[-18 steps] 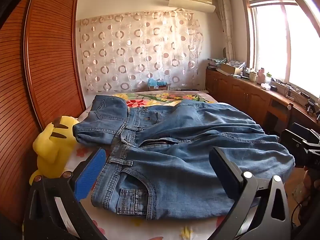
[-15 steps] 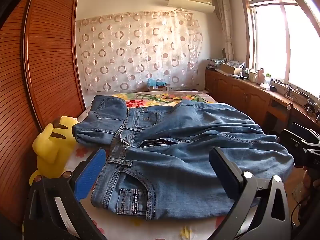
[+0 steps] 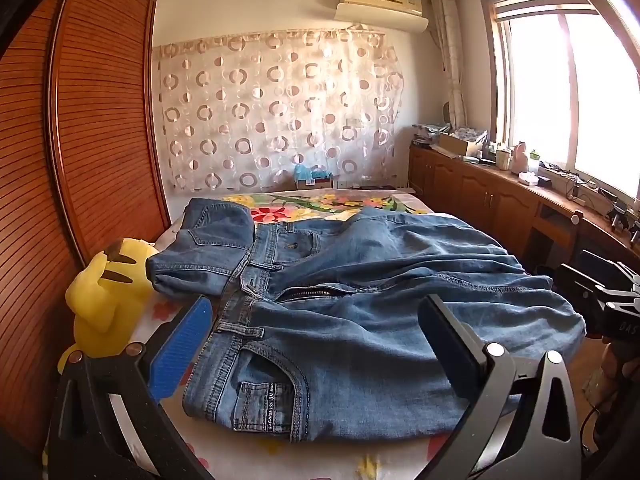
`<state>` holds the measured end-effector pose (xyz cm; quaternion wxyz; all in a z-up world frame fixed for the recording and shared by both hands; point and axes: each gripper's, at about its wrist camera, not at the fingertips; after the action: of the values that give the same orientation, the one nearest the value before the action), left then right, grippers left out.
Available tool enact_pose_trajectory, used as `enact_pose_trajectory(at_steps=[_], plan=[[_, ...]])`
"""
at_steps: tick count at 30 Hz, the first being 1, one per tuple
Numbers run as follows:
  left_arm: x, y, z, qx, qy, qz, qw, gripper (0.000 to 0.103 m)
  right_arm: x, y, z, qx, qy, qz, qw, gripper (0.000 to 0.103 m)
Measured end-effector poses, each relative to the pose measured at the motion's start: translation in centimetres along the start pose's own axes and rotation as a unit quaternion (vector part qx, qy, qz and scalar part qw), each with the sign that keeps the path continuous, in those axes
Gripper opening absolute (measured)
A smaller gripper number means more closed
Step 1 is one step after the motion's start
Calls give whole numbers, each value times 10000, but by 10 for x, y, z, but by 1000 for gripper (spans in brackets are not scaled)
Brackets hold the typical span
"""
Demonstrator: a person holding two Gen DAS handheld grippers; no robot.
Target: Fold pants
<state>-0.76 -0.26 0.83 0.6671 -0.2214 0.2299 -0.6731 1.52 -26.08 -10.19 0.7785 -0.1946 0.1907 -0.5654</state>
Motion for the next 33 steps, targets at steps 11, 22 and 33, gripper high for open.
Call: enact_pose_trajectory(at_steps=[11, 22, 33], plan=[[-1, -1, 2, 28, -9, 0, 10000, 103, 1, 1, -3, 19, 51, -32, 10000, 103], [-1, -2, 3, 34, -9, 0, 10000, 103, 1, 0, -2, 35, 61, -43, 10000, 103], [-2, -3, 3, 47, -22, -7, 10000, 103, 0, -1, -2, 46, 51, -45, 10000, 103]])
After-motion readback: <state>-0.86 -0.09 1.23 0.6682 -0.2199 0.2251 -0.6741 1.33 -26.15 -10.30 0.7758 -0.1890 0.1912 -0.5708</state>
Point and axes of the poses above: each gripper's, at about its wrist camera, not at the fingertips, and y roughly the way its jaws point, x to its right, z to its top, and after that the axes turned 12 degrees about -x, right-handed
